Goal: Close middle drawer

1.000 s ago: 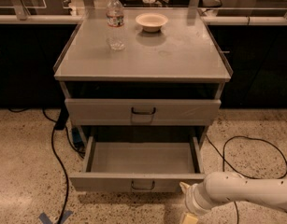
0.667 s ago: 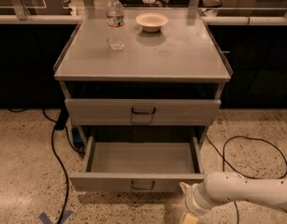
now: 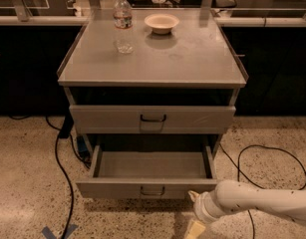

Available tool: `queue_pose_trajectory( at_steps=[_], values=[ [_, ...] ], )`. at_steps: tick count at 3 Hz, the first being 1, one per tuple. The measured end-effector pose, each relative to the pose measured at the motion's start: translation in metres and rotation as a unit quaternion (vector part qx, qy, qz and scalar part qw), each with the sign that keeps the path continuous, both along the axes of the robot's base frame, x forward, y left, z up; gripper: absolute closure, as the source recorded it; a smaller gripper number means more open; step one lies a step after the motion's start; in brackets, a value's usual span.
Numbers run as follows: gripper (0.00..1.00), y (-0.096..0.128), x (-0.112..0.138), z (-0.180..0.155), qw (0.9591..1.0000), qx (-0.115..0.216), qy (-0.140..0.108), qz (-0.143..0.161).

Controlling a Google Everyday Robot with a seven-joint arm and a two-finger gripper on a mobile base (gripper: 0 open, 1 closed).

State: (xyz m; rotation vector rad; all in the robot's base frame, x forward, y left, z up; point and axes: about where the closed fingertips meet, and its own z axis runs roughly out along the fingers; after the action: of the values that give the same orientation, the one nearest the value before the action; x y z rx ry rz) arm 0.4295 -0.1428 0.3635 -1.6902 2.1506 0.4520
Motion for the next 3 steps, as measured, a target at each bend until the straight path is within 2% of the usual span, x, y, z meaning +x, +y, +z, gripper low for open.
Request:
queue_pose_trajectory(
  at_steps=[1,3],
  values=[
    [0.00,0.013,0.030,-0.006,0.9998,0.014,-0.010,-0.010],
    [0.00,0.049,0.100,0.017,0.9974,0.024,-0.063,-0.025]
  ],
)
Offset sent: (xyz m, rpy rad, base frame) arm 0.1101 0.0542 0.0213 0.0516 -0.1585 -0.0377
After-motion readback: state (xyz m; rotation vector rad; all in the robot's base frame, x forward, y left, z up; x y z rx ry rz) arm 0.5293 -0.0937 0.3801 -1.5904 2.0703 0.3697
